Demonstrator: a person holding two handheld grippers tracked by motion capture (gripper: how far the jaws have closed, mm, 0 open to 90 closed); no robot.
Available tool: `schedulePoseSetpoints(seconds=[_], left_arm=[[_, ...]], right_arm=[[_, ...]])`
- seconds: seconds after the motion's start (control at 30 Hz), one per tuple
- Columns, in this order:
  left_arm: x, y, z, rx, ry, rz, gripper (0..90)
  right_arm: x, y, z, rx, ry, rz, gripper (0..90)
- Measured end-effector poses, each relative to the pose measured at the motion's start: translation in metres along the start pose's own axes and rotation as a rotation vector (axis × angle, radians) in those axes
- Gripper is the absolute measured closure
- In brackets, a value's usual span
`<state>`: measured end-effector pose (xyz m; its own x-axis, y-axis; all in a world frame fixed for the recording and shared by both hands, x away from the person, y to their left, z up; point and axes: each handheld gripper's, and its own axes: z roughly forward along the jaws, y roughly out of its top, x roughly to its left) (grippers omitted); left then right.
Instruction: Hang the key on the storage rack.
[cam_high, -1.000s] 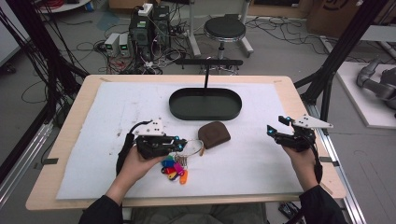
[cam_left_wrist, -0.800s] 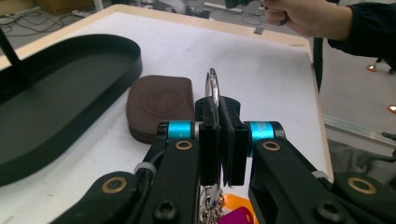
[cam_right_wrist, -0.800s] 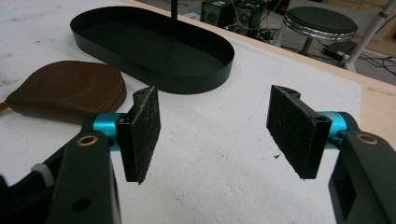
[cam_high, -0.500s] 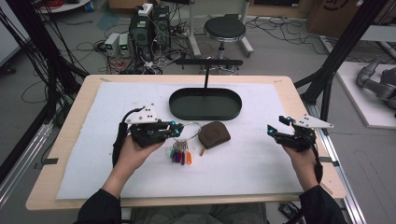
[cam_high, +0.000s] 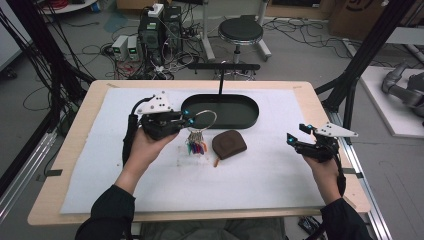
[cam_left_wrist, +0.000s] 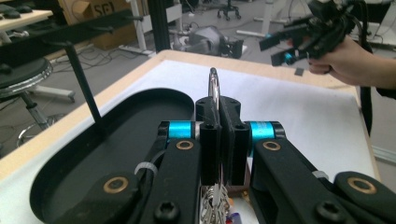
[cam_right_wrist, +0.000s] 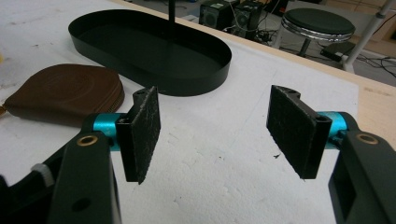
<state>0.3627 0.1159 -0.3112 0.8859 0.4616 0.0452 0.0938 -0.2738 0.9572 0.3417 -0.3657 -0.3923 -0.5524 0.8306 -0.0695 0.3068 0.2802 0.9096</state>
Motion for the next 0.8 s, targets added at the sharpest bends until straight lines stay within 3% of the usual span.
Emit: schedulePoseSetpoints(seconds=[0.4,0.8], left_arm=[[0.026,0.016,0.008,-0.038,0.064,-0.019,86.6],[0.056,0.035,0.015,-0.009,0.102,-0.025,86.6]], right_arm=[[-0.001,0.0,0.001,-0.003,0.001,0.003,35.7],[-0.002,0.0,0.001,0.0,-0.001,0.011,35.7]])
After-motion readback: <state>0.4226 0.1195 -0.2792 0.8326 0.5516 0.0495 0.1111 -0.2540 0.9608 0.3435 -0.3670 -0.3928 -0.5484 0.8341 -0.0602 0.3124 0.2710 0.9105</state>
